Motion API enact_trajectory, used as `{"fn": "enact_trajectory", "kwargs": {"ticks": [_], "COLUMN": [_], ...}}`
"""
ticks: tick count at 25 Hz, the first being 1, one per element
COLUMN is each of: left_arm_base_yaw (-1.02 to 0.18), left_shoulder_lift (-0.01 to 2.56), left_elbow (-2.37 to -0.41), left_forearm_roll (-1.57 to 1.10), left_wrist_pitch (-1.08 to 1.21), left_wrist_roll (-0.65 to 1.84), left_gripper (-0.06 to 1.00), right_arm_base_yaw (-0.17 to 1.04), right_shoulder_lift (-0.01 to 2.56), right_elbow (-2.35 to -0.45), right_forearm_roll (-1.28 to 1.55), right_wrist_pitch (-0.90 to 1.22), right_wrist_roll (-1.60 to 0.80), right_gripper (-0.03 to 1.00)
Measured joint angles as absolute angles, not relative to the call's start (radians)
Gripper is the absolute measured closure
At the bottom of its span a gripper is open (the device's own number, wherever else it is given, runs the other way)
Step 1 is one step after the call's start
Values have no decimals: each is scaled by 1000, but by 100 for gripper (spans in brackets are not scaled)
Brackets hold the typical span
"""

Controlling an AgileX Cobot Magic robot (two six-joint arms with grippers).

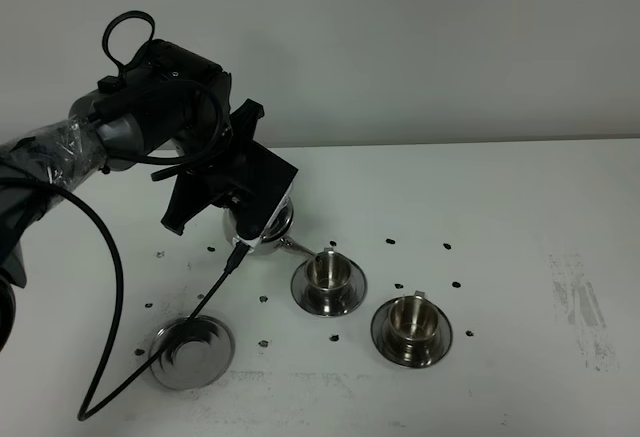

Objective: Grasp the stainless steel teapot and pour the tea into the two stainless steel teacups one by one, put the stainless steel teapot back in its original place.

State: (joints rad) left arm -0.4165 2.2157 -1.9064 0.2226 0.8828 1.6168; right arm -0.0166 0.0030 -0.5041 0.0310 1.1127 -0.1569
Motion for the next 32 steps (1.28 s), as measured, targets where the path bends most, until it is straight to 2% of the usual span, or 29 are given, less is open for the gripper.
{"fn": "enact_trajectory", "kwargs": {"ticks": [32], "left_arm_base_yaw": [-436], "left_shoulder_lift": [2224], "left_elbow": [-1906], "left_forearm_roll": [293], "left_wrist_pitch": [839], "left_wrist_roll": [1617], "left_gripper": [68], "right_arm_base_yaw": [-17], "right_shoulder_lift": [3], "right_elbow": [-504], "right_forearm_roll": [31], "right_wrist_pitch": [1113], "right_wrist_roll": [-158], "right_gripper": [48]}}
